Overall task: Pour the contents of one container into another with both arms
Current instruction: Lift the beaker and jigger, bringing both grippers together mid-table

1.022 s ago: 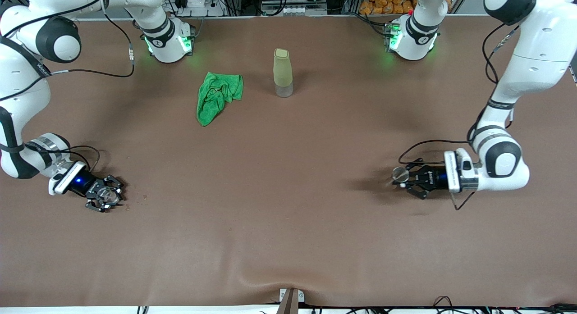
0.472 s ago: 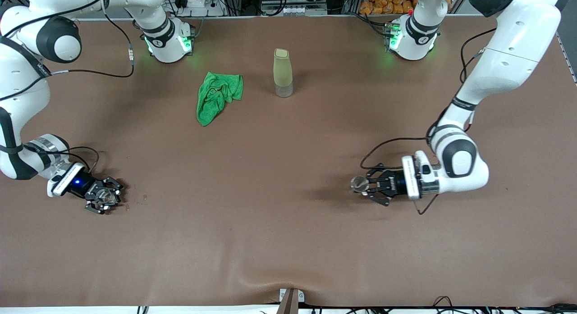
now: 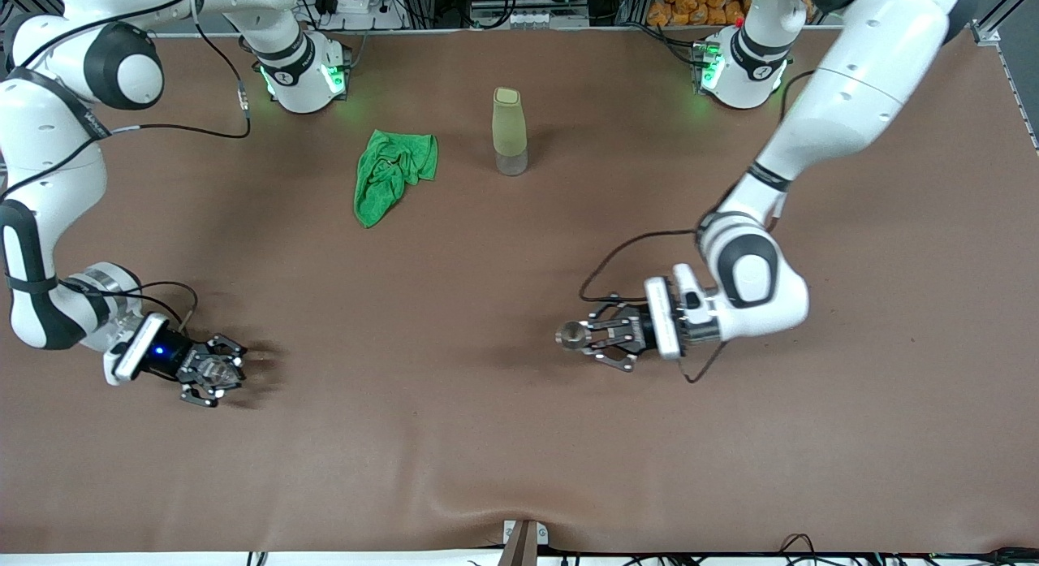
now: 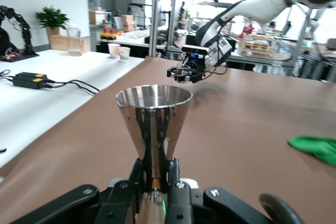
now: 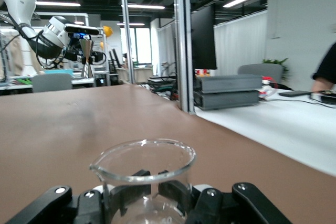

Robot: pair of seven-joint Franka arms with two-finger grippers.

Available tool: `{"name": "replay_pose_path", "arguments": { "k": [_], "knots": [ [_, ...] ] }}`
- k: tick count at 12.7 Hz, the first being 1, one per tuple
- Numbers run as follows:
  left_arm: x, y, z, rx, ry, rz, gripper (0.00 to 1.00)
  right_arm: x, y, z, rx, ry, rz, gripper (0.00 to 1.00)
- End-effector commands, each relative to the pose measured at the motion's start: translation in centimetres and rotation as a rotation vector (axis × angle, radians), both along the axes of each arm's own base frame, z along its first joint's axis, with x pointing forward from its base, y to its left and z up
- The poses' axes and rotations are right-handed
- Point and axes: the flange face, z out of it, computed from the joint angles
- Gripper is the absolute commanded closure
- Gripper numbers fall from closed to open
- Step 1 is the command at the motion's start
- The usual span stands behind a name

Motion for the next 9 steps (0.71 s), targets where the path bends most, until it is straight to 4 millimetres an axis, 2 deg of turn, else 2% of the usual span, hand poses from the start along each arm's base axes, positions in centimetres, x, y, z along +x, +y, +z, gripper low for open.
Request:
{"name": "replay_pose_path", "arguments": {
  "k": [1, 5, 7, 9],
  "knots": [
    [0.7, -4.1, 1.5, -0.018, -0.011, 0.06, 1.0, 3.5, 4.1, 7.2, -0.001, 0.0, 0.032, 1.0],
    [1.7, -8.1, 2.0, -0.043, -0.079, 0.062, 1.0, 6.9, 11.1, 13.6, 0.019, 0.018, 0.085, 1.0],
    [0.6, -10.1, 2.0, -0.046, -0.065, 0.084, 1.0, 7.9, 14.1, 16.9, 0.038, 0.05, 0.128, 1.0],
    [-0.1, -11.9, 2.3, -0.057, -0.058, 0.095, 1.0, 8.3, 18.3, 19.1, 0.06, 0.064, 0.179, 1.0]
  ]
}}
